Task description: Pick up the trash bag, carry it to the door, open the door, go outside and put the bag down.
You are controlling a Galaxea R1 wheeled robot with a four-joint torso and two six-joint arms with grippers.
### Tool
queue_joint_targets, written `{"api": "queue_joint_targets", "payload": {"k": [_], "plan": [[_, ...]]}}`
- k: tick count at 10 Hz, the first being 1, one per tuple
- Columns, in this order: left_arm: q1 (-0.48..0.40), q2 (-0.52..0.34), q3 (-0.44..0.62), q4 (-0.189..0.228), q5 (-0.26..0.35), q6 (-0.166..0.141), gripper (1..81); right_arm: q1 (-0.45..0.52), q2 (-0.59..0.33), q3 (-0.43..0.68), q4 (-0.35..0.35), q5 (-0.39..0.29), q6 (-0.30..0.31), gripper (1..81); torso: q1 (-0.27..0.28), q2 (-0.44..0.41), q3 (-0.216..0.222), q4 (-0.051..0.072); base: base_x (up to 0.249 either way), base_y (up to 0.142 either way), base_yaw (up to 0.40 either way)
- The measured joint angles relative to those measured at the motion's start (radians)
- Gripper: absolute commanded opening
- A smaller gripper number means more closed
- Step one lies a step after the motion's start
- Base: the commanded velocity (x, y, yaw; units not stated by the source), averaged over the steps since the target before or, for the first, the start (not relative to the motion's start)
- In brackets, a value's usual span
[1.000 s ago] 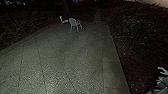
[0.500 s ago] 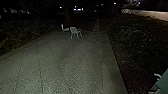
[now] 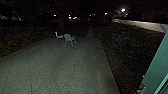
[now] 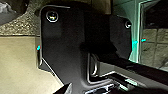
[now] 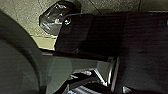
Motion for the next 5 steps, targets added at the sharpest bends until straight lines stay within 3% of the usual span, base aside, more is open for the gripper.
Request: {"api": "queue_joint_targets", "payload": {"k": [2, 5], "plan": [[0.039, 0.032, -0.039, 0.000, -0.042, 0.052, 81.1, -0.002, 0.003, -0.006, 0.000, -0.001, 0.003, 81.1, 0.000, -0.001, 0.007, -0.003, 0.000, 0.000, 0.000], [0.105, 0.099, -0.059, 0.000, -0.175, 0.112, 81.1, -0.003, 0.034, -0.069, 0.006, 0.000, 0.006, 81.1, -0.001, -0.001, 0.008, -0.003, 0.000, 0.000, 0.000]]}}
